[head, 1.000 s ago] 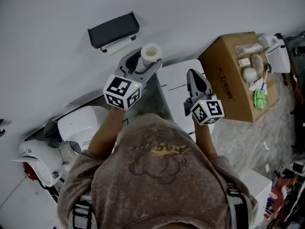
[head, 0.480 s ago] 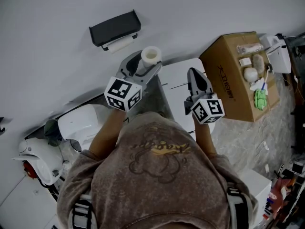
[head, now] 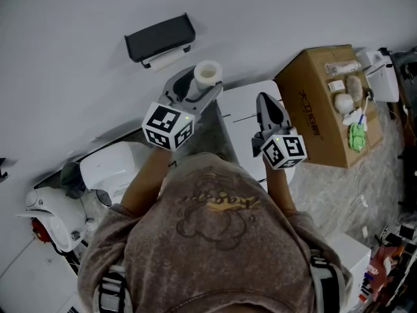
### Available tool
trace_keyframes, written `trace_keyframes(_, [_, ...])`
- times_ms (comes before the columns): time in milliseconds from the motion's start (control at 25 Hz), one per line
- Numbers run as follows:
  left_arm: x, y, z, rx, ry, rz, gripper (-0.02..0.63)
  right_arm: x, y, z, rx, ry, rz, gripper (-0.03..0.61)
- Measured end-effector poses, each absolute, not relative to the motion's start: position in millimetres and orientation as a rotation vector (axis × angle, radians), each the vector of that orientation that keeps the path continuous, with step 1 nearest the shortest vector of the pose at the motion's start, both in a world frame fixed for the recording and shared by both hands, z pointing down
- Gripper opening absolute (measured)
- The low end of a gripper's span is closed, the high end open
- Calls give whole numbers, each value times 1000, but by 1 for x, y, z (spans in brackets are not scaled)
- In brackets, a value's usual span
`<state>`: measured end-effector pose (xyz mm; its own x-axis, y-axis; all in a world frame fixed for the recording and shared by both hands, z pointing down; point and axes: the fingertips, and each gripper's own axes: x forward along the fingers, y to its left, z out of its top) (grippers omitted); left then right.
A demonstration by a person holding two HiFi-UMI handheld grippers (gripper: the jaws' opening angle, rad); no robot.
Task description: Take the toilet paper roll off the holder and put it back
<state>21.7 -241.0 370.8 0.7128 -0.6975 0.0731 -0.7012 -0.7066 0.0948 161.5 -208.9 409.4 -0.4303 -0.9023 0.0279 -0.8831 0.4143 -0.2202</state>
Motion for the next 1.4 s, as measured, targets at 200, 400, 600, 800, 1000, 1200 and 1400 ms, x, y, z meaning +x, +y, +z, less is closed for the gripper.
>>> trace_keyframes(200, [17,-246,349,2835,-1160,19,296,155,-209,410,-1600,2574,-310,-2])
trace_keyframes(400, [10,-257,313,2874,-1184,-28,296,149,-209,410,-1577,2591,-314,-2])
trace_keyframes(600, [-10,-274,271,2921,-1262,-89,296,143,-210,410,-1562,2603,-314,-2])
trace_keyframes(800, [-33,-291,240,2927,-1357,-105,296,141,-210,410,-1553,2611,-317,-2])
trace_keyframes(1000, [-51,-303,224,2919,-1416,-111,296,140,-212,412,-1548,2617,-326,-2])
trace_keyframes(1200, [-71,-312,218,2897,-1474,-95,296,133,-215,413,-1524,2639,-332,-2])
trace_keyframes(1400, [-99,-319,217,2856,-1559,-73,296,124,-220,415,-1497,2658,-337,-2])
